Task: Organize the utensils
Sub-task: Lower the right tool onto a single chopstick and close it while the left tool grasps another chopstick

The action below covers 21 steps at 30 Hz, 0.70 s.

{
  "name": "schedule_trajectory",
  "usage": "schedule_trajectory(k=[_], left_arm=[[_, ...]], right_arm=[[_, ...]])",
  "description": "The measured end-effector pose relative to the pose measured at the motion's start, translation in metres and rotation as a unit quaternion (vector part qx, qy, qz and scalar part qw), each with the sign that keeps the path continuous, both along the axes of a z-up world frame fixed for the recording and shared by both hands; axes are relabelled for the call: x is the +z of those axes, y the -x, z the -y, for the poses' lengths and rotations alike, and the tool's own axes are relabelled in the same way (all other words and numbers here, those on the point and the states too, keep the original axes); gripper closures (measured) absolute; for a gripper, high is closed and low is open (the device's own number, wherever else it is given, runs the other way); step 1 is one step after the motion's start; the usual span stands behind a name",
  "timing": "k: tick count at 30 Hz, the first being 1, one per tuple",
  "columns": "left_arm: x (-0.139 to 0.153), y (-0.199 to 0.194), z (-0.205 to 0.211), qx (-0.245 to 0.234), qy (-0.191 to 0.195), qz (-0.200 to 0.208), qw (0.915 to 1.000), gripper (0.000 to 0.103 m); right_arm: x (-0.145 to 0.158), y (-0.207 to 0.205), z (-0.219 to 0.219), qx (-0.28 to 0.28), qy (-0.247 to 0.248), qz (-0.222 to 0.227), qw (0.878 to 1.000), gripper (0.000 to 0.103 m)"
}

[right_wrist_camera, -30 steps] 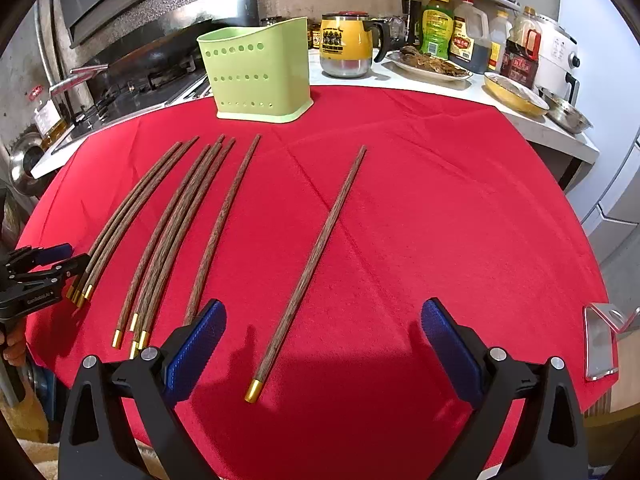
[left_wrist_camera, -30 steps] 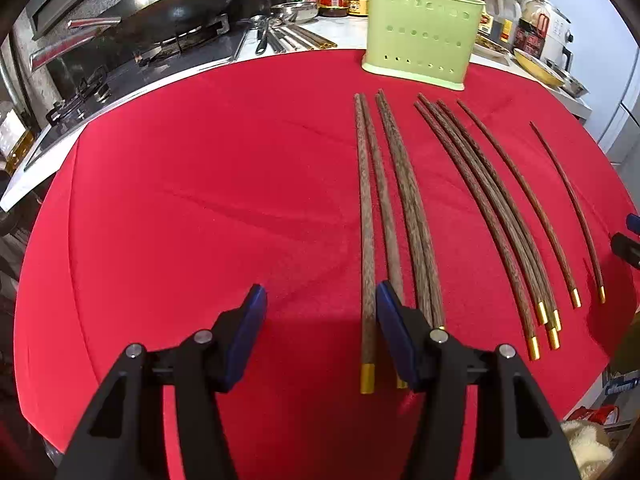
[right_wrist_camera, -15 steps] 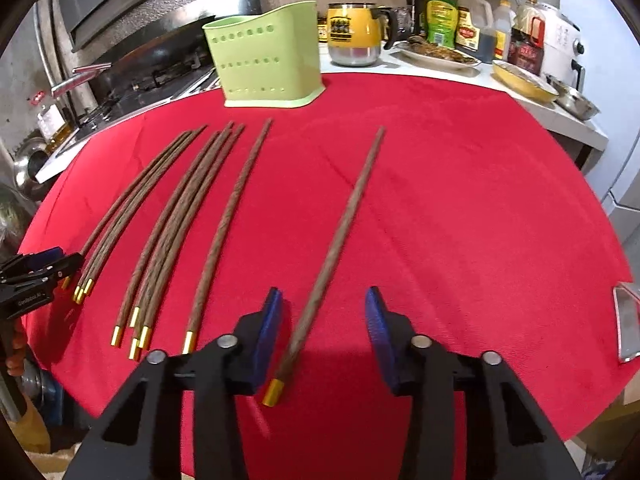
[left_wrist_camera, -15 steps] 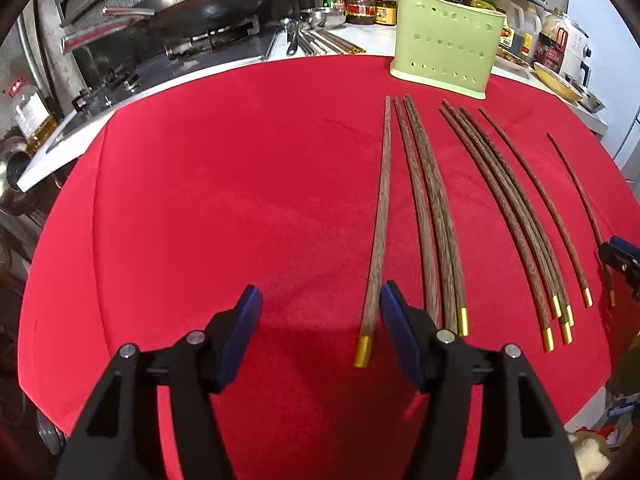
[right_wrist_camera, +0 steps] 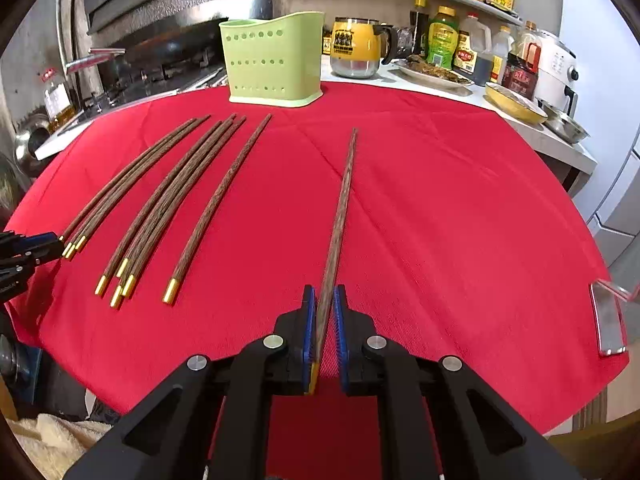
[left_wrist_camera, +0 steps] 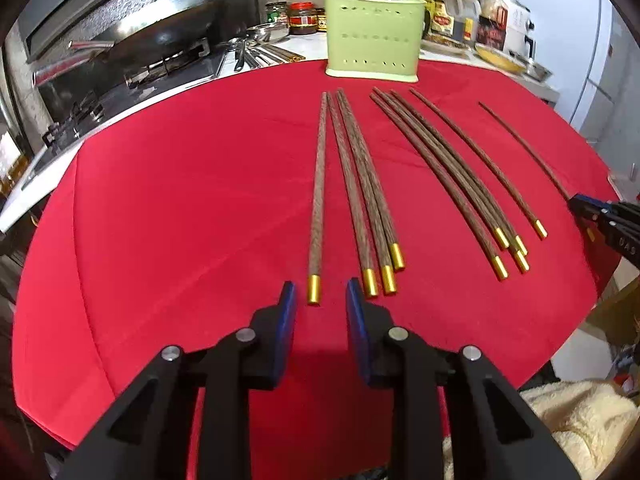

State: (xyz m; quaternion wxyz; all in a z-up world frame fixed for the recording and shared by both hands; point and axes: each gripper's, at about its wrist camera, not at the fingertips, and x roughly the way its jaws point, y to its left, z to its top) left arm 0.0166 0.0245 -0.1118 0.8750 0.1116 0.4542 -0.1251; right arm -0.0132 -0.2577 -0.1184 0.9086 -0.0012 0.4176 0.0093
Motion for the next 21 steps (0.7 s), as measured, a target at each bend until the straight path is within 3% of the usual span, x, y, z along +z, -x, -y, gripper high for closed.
schedule_trajectory(k=[9, 15, 21], left_arm=[[-0.001, -0.01, 0.008, 0.011, -0.004, 0.004, 0.9999, 0.08], [-0.003, -0.013, 0.011, 0.004, -0.003, 0.016, 0.9999, 0.081], [-0.004, -0.008, 0.022, -0.02, -0.026, 0.035, 0.9988, 0.093]], right_arm=[[-0.002, 0.018, -0.004, 0.024, -0.035, 0.028, 0.999, 0.087], [-0.003, 0.021, -0.012, 0.027, -0.013, 0.036, 0.999, 0.072], [-0.003, 0.03, -0.005, 0.019, -0.021, 0.032, 0.999, 0.073]])
